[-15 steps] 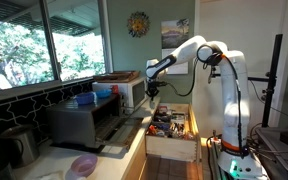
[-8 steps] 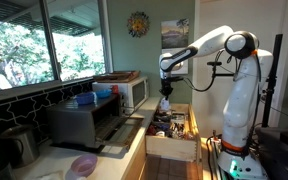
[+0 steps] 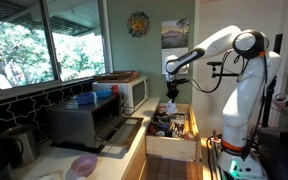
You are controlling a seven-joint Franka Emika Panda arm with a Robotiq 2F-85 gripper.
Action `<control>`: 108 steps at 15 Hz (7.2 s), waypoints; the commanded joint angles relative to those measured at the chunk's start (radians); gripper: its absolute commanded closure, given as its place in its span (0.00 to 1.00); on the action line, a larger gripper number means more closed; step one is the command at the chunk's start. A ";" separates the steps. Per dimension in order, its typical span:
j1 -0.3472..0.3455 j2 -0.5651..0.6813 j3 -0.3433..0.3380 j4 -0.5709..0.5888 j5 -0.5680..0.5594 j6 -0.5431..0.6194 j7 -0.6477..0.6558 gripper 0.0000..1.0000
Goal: Put the green packet in the drawer
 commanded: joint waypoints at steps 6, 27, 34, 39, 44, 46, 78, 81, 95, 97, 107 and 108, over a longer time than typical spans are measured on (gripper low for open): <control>-0.034 -0.023 -0.024 -0.310 -0.185 0.434 -0.209 1.00; 0.014 0.174 -0.083 -0.384 0.017 0.843 -0.465 0.99; 0.061 0.249 -0.129 -0.384 0.110 0.968 -0.616 1.00; 0.111 0.327 -0.149 -0.386 0.242 1.073 -0.786 1.00; 0.154 0.363 -0.122 -0.371 0.450 1.127 -0.998 1.00; 0.153 0.377 -0.119 -0.359 0.486 1.116 -1.056 1.00; 0.136 0.440 -0.075 -0.313 0.684 1.128 -1.232 1.00; 0.122 0.473 -0.042 -0.299 0.766 1.145 -1.292 1.00; -0.090 0.576 0.255 -0.182 1.069 1.113 -1.565 1.00; -0.112 0.603 0.276 -0.175 1.111 1.098 -1.590 1.00; -0.249 0.627 0.280 -0.184 1.197 1.042 -1.648 1.00; -0.261 0.615 0.283 -0.180 1.217 1.043 -1.664 0.74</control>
